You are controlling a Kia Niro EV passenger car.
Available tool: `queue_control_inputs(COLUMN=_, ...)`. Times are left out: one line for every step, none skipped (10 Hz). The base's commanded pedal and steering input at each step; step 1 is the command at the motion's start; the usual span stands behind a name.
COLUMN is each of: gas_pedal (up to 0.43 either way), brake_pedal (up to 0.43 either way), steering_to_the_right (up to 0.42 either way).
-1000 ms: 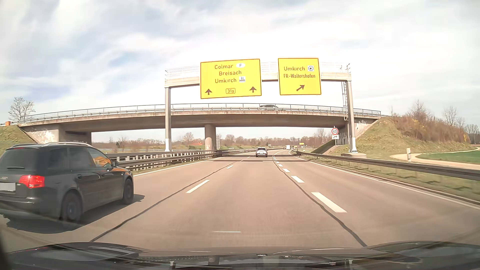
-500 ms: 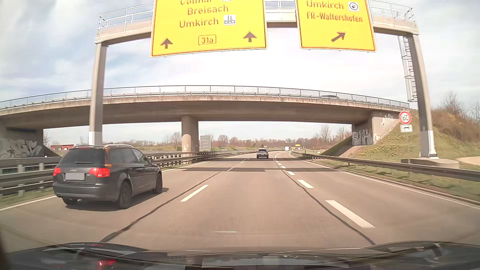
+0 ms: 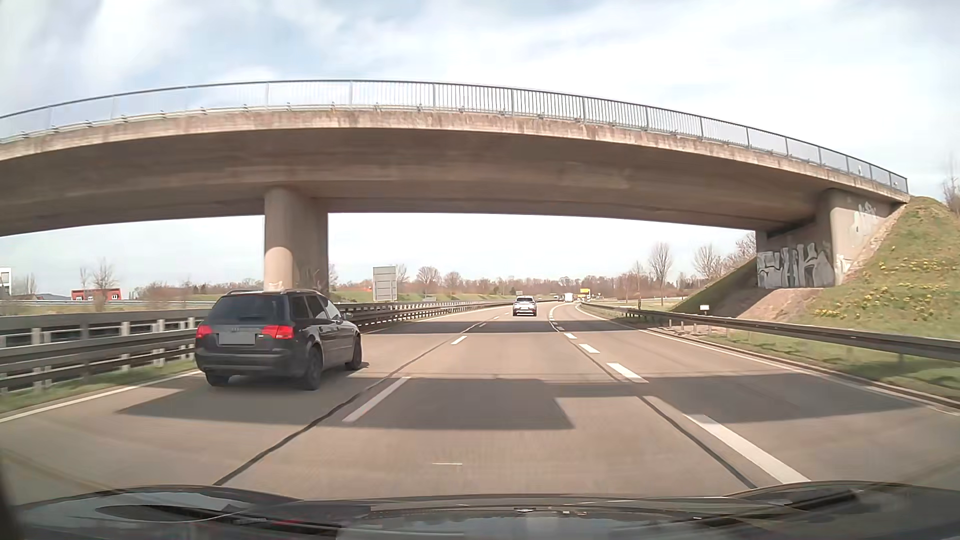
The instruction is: Follow the waypoints while adhering to traffic rules and regulations
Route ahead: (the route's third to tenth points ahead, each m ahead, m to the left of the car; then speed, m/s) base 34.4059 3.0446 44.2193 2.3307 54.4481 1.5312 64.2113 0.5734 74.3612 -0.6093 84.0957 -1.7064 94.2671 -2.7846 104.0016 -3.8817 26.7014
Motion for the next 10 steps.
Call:
queue_control_inputs(gas_pedal=0.24, brake_pedal=0.0, steering_to_the_right=0.012)
queue_control_inputs(gas_pedal=0.24, brake_pedal=0.0, steering_to_the_right=0.012)
queue_control_inputs(gas_pedal=0.24, brake_pedal=0.0, steering_to_the_right=0.011)
queue_control_inputs(gas_pedal=0.24, brake_pedal=0.0, steering_to_the_right=0.012)
queue_control_inputs(gas_pedal=0.24, brake_pedal=0.0, steering_to_the_right=0.012)
queue_control_inputs(gas_pedal=0.24, brake_pedal=0.0, steering_to_the_right=0.011)
queue_control_inputs(gas_pedal=0.24, brake_pedal=0.0, steering_to_the_right=0.011)
queue_control_inputs(gas_pedal=0.24, brake_pedal=0.0, steering_to_the_right=0.011)
queue_control_inputs(gas_pedal=0.24, brake_pedal=0.0, steering_to_the_right=0.012)
queue_control_inputs(gas_pedal=0.24, brake_pedal=0.0, steering_to_the_right=0.011)
